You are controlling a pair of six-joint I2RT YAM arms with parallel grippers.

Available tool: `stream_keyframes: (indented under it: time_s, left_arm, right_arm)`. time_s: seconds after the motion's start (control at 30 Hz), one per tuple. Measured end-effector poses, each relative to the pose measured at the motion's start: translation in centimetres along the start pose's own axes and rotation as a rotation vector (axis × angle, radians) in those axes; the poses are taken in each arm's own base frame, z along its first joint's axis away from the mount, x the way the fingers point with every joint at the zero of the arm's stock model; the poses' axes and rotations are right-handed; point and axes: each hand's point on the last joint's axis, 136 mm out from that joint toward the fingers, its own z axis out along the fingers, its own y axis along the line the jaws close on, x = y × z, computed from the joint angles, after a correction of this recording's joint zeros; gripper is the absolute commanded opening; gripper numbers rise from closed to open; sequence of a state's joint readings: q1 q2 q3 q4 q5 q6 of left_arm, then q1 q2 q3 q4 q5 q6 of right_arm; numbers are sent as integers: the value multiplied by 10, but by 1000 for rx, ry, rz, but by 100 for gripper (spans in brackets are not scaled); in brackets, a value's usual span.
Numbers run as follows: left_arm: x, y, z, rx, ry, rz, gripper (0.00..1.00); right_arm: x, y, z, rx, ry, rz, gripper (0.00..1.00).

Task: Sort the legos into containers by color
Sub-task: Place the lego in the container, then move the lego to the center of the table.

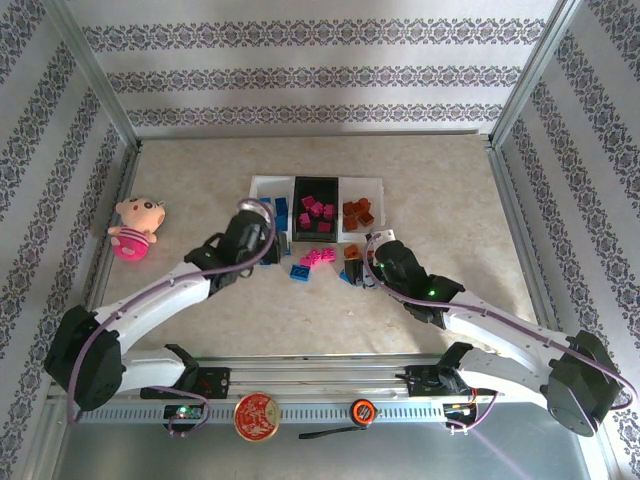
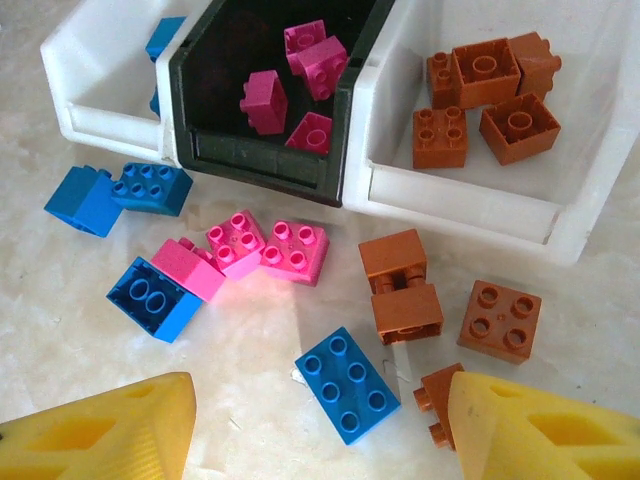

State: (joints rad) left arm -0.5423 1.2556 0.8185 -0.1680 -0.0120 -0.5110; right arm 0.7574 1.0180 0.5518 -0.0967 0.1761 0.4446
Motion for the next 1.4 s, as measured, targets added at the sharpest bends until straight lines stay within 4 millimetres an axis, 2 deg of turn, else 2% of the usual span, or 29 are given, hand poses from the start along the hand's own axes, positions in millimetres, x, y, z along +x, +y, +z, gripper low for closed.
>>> stream_keyframes:
  time_s: [0.13, 0.27, 0.37, 0.53, 0.73, 0.97, 1.07, 1.17, 1.23, 1.3, 1.4]
  left_arm:
    - [-29, 25, 20, -47, -16, -75, 20]
    - [-39, 42, 50, -84, 18, -117, 20]
    - [-45, 45, 72, -96, 38, -125, 22]
    - [-59, 45, 98, -107, 45, -129, 34]
    - [-73, 46, 109, -111, 39, -123, 64]
    - [-75, 35, 102, -56, 43, -123, 82]
    - [-77, 24, 79, -16, 21, -117, 89]
    - [-78, 7, 47, 40, -27, -99, 100]
    - [-69, -7, 27, 93, -47, -87, 100]
    - [-54, -14, 16, 130, -50, -86, 100]
    - [-12, -13, 3, 159, -8, -94, 100]
  right_arm:
    - [2, -1, 1, 1, 4, 5, 68]
    - [2, -1, 1, 1, 4, 7, 68]
    - [3, 0, 1, -1, 5, 16, 68]
    - [9, 0, 2, -8, 22, 23, 70]
    - [16, 5, 6, -37, 58, 23, 71]
    - [33, 9, 15, -62, 134, 14, 71]
    - [40, 11, 21, -65, 172, 7, 70]
    - [41, 14, 28, -60, 208, -2, 69]
    - [40, 18, 34, -60, 236, -18, 68]
    - [40, 22, 41, -63, 260, -27, 68]
    - [43, 25, 51, -64, 299, -44, 68]
